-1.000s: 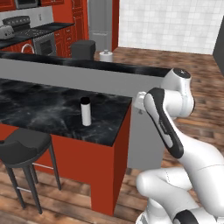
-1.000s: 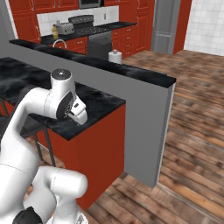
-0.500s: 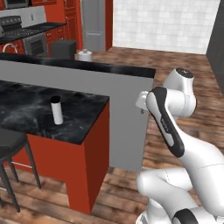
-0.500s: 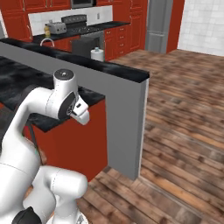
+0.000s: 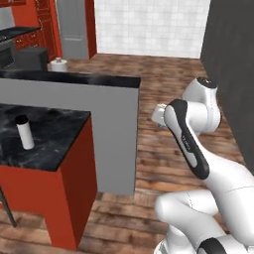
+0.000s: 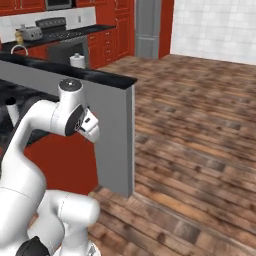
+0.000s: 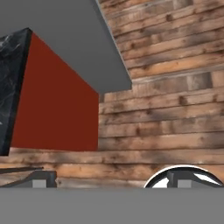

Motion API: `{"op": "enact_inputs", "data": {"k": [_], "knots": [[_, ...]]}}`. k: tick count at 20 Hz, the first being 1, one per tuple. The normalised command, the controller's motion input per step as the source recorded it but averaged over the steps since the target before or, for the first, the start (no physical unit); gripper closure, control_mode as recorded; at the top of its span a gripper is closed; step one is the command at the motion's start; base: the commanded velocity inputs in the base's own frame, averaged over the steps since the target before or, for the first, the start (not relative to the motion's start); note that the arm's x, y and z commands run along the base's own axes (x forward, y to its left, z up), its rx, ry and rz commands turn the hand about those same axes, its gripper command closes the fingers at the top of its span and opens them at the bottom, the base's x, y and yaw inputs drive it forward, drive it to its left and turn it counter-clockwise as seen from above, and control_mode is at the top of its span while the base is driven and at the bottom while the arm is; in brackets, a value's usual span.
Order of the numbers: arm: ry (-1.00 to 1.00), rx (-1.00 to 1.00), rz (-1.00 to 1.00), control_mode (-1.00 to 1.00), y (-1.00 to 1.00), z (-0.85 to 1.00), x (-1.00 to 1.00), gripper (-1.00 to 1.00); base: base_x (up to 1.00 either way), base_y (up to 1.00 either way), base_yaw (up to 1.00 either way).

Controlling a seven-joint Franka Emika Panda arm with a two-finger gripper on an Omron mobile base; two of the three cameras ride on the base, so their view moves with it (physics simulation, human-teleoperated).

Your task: Move the drinks to the dining counter.

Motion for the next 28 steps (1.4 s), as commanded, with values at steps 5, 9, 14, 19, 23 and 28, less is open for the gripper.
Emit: {"op": "enact_inputs", "data": {"k": [5, 9, 14, 19, 23, 28], "knots": [[0.00, 0.00, 0.00, 1.00, 0.00, 0.00, 0.00, -1.00, 0.29, -0.05, -0.43], [0.00, 0.00, 0.00, 1.00, 0.00, 0.00, 0.00, -1.00, 0.34, -0.11, -0.38], [0.00, 0.00, 0.00, 1.00, 0.00, 0.00, 0.00, -1.00, 0.71, -0.02, -0.28], [0.00, 0.00, 0.00, 1.00, 0.00, 0.00, 0.00, -1.00, 0.98, 0.00, -0.15], [0.00, 0.00, 0.00, 1.00, 0.00, 0.00, 0.00, -1.00, 0.92, -0.14, 0.00], [0.00, 0.00, 0.00, 1.00, 0.00, 0.00, 0.00, -1.00, 0.83, -0.31, 0.00]]}}
